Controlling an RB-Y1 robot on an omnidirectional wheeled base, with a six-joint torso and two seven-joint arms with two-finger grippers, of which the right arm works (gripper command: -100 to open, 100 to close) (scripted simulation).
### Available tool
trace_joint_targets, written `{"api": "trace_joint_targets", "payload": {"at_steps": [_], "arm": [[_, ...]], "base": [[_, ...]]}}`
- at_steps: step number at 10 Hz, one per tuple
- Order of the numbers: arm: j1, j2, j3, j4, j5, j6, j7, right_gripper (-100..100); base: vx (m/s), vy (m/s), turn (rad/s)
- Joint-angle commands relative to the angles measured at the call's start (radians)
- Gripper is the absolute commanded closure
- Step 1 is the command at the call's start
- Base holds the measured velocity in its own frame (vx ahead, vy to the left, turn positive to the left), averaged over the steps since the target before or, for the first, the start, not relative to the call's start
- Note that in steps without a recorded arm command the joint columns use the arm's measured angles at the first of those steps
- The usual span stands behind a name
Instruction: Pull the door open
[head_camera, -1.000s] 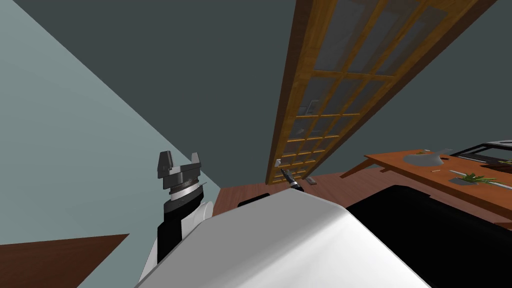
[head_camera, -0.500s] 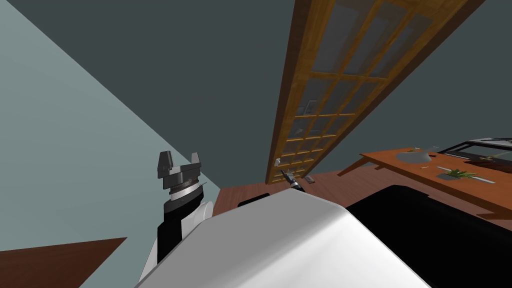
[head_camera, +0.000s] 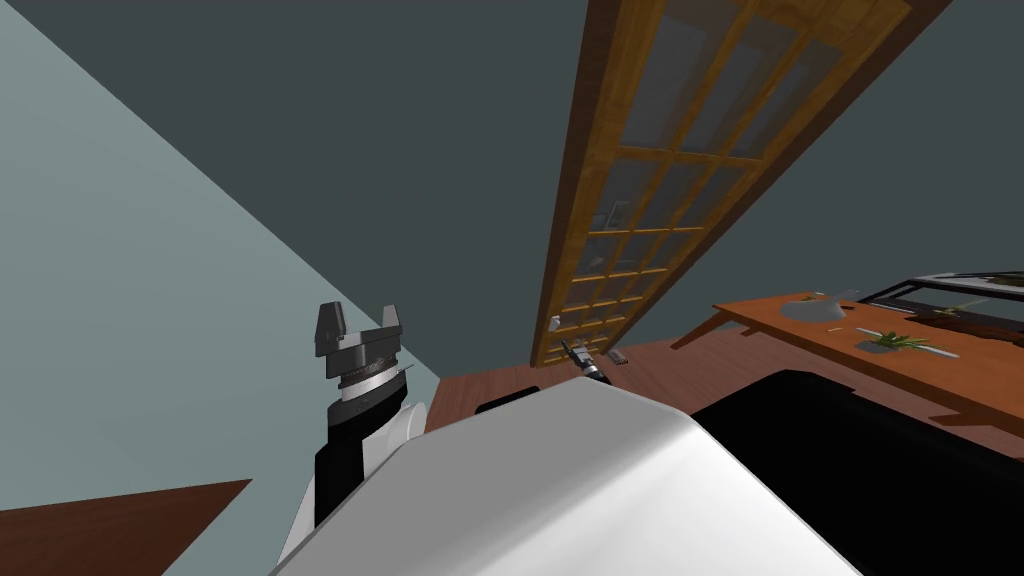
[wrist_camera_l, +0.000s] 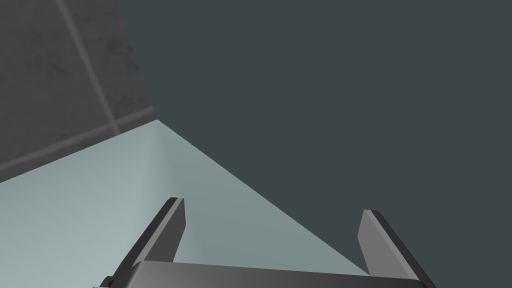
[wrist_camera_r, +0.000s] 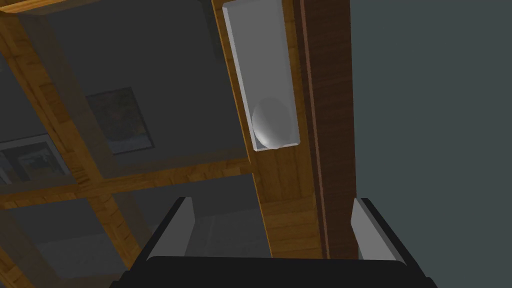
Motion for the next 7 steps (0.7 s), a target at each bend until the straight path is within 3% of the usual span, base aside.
{"api": "trace_joint_targets", "payload": {"at_steps": [1,5,7], "arm": [[0.005,-0.001,-0.005,-0.003,0.012,-0.003,0.05,-100],[0.013,-0.003,-0.013,-0.004,0.034,-0.01,0.142,-100],[0.004,0.0,-0.015,0.0,0.03,-0.002,0.136,-100]], "base": [[-0.006,0.019,-0.042],[-0.007,0.018,-0.03],[0.058,-0.006,0.016]]}}
